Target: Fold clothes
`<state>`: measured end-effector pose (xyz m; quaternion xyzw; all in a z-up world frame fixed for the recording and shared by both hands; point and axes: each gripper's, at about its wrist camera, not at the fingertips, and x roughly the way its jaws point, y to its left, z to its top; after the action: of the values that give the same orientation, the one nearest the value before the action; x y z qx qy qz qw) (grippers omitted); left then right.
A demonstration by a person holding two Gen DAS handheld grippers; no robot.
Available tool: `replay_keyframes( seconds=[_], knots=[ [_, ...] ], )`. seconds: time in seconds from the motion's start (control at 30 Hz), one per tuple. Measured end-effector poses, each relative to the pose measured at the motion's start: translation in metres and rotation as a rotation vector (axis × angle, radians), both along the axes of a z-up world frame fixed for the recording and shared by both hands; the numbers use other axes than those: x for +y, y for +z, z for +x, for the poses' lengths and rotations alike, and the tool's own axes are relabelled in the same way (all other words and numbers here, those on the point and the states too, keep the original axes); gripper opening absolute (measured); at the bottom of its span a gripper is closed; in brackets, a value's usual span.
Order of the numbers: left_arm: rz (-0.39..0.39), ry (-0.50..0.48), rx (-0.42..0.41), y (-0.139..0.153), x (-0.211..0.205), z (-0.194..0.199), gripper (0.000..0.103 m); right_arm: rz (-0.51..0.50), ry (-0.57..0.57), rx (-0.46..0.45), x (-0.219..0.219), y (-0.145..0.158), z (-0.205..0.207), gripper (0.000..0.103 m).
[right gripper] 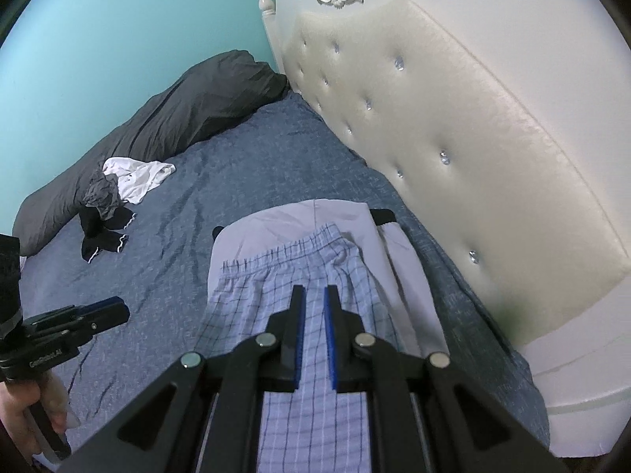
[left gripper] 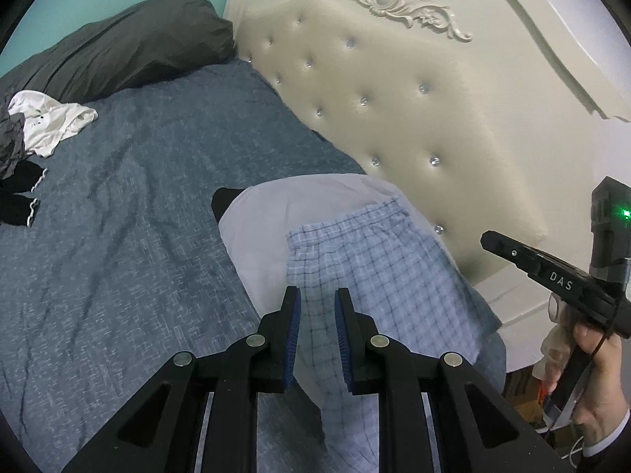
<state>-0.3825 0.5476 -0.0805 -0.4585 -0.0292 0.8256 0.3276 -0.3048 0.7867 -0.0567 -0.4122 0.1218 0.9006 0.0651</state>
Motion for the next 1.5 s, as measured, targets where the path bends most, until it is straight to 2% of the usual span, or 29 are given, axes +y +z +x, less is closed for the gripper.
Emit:
replay_keyframes(
  seconds=[0.2,0.33,0.73,0.9,0.93,0.97,1.1,1.23,1.33,1.5],
  knots=[
    [-0.002,0.003,0.0,0.01,-0.008,0.015,0.021,0.005,-0.013,0.012,-0.006,0.013,0.017,0.01],
    [0.002,0.001,0.018,0.02,-0.016,0.026,0.032,0.004,-0.011,0.024,-0.016,0.021,0.028,0.011],
    [0.016,-0.001,0.058,0.05,-0.045,0.058,0.036,0.001,0.001,0.039,-0.046,0.037,0.058,0.018],
    [0.016,0.008,0.073,0.06,-0.058,0.068,0.038,-0.002,0.004,0.05,-0.058,0.044,0.071,0.035],
    [0.015,0.008,0.074,0.062,-0.06,0.07,0.039,-0.003,0.003,0.051,-0.059,0.045,0.073,0.047],
    [0.015,0.007,0.076,0.063,-0.061,0.072,0.039,-0.003,0.0,0.053,-0.06,0.046,0.076,0.055],
    [0.019,0.004,0.083,0.069,-0.068,0.082,0.041,0.009,-0.014,0.056,-0.064,0.049,0.088,0.056],
    [0.017,0.003,0.094,0.075,-0.075,0.093,0.048,0.014,-0.009,0.066,-0.075,0.054,0.099,0.059],
    [0.014,0.005,0.098,0.08,-0.082,0.101,0.049,0.017,-0.004,0.074,-0.083,0.058,0.107,0.071],
    [0.017,0.013,0.11,0.087,-0.094,0.116,0.054,0.022,0.004,0.088,-0.098,0.064,0.12,0.078]
  ],
)
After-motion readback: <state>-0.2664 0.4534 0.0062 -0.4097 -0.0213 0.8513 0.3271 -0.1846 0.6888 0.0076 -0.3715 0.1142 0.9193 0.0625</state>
